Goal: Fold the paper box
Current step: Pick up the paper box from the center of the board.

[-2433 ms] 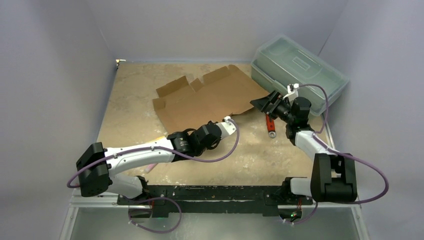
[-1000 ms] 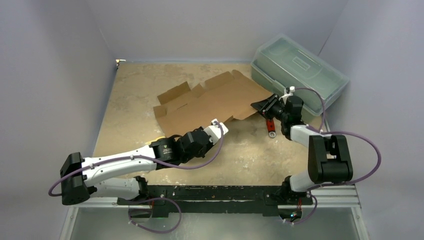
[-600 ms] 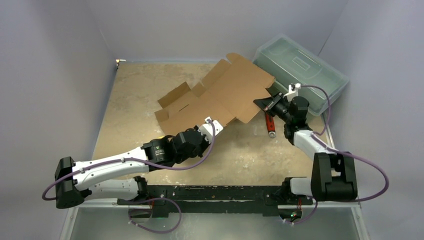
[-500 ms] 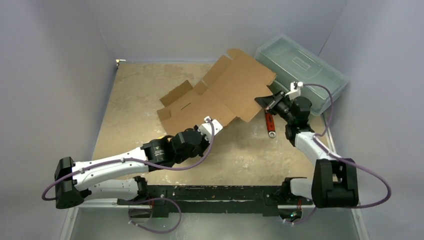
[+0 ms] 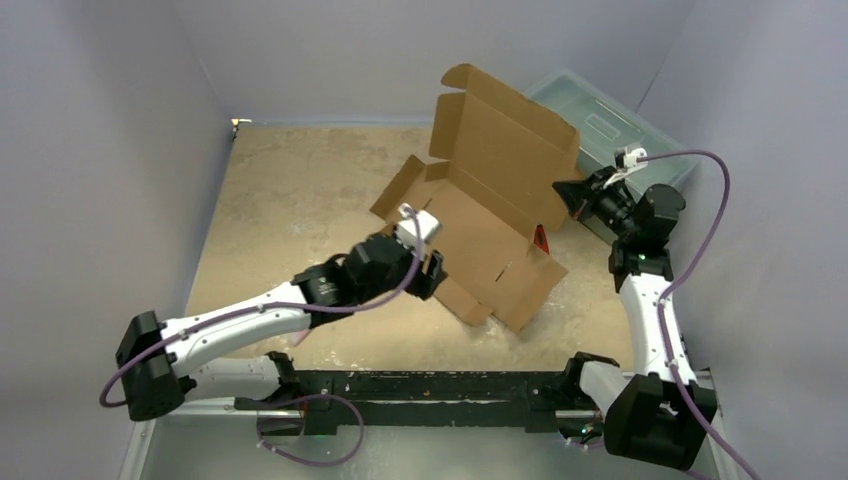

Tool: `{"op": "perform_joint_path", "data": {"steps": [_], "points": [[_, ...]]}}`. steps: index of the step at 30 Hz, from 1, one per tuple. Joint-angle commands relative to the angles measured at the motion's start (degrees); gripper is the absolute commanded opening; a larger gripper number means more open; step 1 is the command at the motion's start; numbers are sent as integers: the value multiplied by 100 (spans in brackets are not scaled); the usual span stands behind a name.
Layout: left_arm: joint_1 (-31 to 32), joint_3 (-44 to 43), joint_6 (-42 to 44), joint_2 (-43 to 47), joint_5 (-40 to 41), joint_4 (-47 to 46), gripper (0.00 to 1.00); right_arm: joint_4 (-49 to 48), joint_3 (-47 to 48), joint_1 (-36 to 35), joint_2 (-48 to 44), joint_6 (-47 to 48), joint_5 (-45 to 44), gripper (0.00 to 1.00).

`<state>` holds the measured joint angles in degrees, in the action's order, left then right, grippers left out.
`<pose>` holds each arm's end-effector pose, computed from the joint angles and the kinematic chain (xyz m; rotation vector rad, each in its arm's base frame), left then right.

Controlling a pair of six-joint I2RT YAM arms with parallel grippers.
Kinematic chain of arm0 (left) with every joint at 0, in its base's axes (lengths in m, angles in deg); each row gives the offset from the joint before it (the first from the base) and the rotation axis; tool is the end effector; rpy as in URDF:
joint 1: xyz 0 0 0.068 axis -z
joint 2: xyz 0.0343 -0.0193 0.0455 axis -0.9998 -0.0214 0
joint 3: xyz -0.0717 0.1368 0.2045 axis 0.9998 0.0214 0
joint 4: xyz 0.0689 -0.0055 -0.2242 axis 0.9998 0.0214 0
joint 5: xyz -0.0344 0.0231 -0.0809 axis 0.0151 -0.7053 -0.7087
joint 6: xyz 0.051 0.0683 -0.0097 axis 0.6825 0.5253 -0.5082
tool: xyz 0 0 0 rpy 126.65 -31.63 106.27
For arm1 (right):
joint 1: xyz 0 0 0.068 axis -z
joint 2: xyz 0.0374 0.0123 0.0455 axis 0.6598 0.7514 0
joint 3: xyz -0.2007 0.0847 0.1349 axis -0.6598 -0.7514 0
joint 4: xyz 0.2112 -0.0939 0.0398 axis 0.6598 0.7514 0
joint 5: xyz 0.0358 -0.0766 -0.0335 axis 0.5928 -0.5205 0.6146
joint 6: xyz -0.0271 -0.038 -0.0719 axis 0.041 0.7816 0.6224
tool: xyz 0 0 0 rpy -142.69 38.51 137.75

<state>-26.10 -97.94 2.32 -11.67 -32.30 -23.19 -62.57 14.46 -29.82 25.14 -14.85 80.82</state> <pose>0.1437 -0.2449 0.2700 0.7057 1.9488 -0.6574 0.2491 0.0020 0.3213 -0.2173 1.5957 0.6456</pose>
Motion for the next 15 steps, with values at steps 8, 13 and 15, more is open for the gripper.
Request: {"op": "perform_joint_path", "data": {"steps": [8, 13, 15], "points": [[-2862, 717, -581, 1211, -674, -1384, 85, 1221, 553, 680, -253, 1969, 1500, 0], [-4237, 583, -851, -253, -2397, -2402, 83, 1091, 549, 769, -268, 1845, 1951, 0], [-4454, 446, -746, -836, -2899, -2809, 84, 928, 516, 774, -315, 1675, 2137, 0]]}}
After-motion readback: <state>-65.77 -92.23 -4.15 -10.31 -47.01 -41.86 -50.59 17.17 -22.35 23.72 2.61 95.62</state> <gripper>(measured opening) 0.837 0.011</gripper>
